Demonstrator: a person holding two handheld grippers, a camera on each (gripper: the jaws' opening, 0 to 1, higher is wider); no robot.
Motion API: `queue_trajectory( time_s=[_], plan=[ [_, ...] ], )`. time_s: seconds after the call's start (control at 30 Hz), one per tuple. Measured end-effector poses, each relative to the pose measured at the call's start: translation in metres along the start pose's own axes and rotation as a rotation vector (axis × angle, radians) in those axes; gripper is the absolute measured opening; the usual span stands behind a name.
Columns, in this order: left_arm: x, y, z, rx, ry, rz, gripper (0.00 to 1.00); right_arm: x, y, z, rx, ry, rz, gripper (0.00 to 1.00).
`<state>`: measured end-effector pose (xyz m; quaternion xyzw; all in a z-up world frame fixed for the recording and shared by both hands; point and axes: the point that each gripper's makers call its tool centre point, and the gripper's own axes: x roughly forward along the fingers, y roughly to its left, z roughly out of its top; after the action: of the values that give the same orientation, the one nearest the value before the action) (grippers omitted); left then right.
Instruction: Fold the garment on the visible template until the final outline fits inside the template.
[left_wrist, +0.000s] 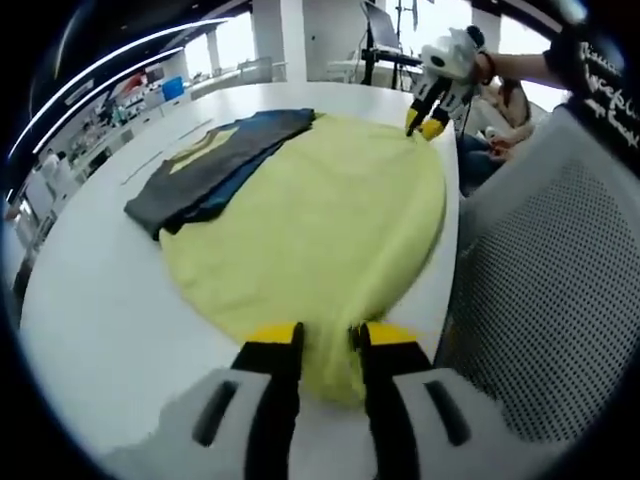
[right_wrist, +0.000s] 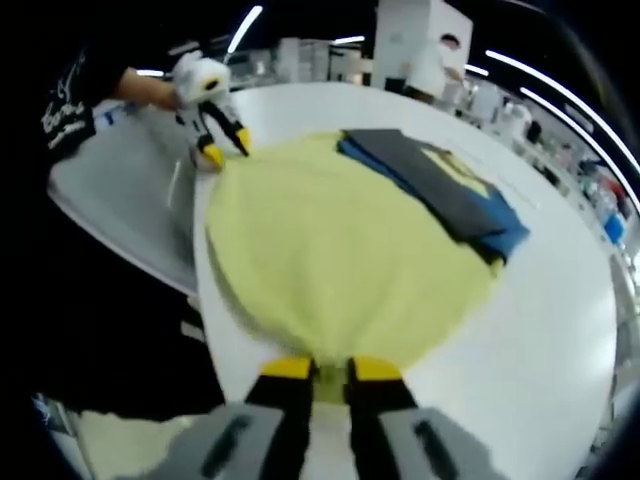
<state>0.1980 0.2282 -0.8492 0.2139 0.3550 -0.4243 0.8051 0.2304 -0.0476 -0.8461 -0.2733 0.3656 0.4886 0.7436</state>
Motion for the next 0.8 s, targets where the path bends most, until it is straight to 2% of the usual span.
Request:
queue_trajectory(
  time_s=[0.07,0.33,0.57,0.8],
  plan=[
    [0.002,-0.001,0.0,0.009,0.01,-0.007,0.07,0.0,0.0,0.001,0.004,0.005,0.006,0.04],
    [0.003,0.001,0.003,0.004,0.016,-0.007,0.01,0.0,-0.003,0.001,0.083,-0.032,0.009,0.01],
    [-0.002,0.001,0.005,-0.014,-0.001,0.001,0.0,-0.004,0.004,-0.005,0.087,-0.021,0.026,0.0],
    [-0.01,-0.006,0.006,0.015,-0.009,0.008,0.0,-0.011,0.012,-0.003,0.11,-0.044,0.028,0.0]
  ],
)
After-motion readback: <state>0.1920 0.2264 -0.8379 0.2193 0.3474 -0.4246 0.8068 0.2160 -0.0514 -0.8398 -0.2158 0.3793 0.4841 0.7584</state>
